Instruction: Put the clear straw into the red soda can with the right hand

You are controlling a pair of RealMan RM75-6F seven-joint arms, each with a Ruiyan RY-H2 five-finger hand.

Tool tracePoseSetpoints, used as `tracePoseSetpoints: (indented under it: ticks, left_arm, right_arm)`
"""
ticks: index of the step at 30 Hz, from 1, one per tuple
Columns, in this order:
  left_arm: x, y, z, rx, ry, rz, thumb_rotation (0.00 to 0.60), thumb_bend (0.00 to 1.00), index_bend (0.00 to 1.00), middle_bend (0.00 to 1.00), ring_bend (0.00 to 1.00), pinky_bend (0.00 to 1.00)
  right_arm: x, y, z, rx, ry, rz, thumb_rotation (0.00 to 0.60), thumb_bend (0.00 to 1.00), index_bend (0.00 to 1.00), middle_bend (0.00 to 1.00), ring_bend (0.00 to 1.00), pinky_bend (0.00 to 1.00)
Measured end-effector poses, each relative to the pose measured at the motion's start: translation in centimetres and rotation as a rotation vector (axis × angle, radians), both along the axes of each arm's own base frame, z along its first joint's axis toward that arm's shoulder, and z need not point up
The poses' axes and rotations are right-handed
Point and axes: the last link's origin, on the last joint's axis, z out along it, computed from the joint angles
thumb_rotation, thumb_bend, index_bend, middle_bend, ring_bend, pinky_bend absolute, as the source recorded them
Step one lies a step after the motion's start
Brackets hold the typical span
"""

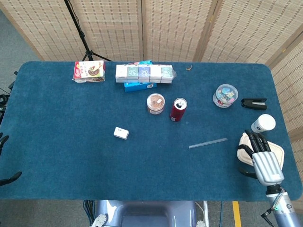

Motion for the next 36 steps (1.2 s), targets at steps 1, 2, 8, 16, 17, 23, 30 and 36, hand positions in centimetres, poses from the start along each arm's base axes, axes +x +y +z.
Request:
tracePoseSetpoints:
  ticks: [1,2,8,16,17,23,30,36]
  left_arm:
    - [0.0,0.0,0.0,0.000,-0.001,0.001,0.600,0.01,0.00,0.00,0.00,0.00]
    - [0.0,0.0,0.0,0.001,-0.001,0.001,0.600,0.01,0.00,0.00,0.00,0.00]
    - [-0.1,0.1,0.0,-0.001,0.000,0.007,0.600,0.01,0.00,0.00,0.00,0.00]
    - [-0.2,0.3,-0.2,-0.006,0.006,0.019,0.600,0.01,0.00,0.00,0.00,0.00]
    - [-0.2,0.3,-0.2,-0.007,0.006,0.020,0.600,0.01,0.00,0.00,0.00,0.00]
    - [-0.2,0.4,-0.1,-0.003,0.005,0.028,0.600,0.01,0.00,0.00,0.00,0.00]
    - [-0.3,0.4,0.0,-0.002,0.000,0.033,0.600,0.01,0.00,0.00,0.00,0.00]
    - [-0.4,0.5,0.0,-0.001,-0.004,0.039,0.600,0.01,0.00,0.00,0.00,0.00]
  right_arm:
    - [0.3,-0.6,-0.2,0.019,-0.002,0.003,0.600,0.00,0.36,0.00,0.00,0.00]
    - [0.5,-1.0,-0.4,0.031,-0.003,0.007,0.600,0.02,0.36,0.00,0.00,0.00]
    - [2.0,-3.3,-1.5,0.069,0.019,0.031,0.600,0.14,0.38,0.00,0.00,0.00]
    - [3.4,-5.7,-4.1,0.119,0.023,0.036,0.600,0.27,0.41,0.00,0.00,0.00]
    - [3.5,-5.9,-4.5,0.123,0.025,0.033,0.600,0.28,0.41,0.00,0.00,0.00]
    - [3.6,-7.3,-6.5,0.155,0.048,0.014,0.600,0.31,0.42,0.00,0.00,0.00]
    - [4.0,-8.3,-8.2,0.178,0.058,-0.002,0.600,0.35,0.44,0.00,0.00,0.00]
    - [4.1,-9.0,-9.4,0.185,0.060,-0.012,0.600,0.35,0.44,0.00,0.00,0.00]
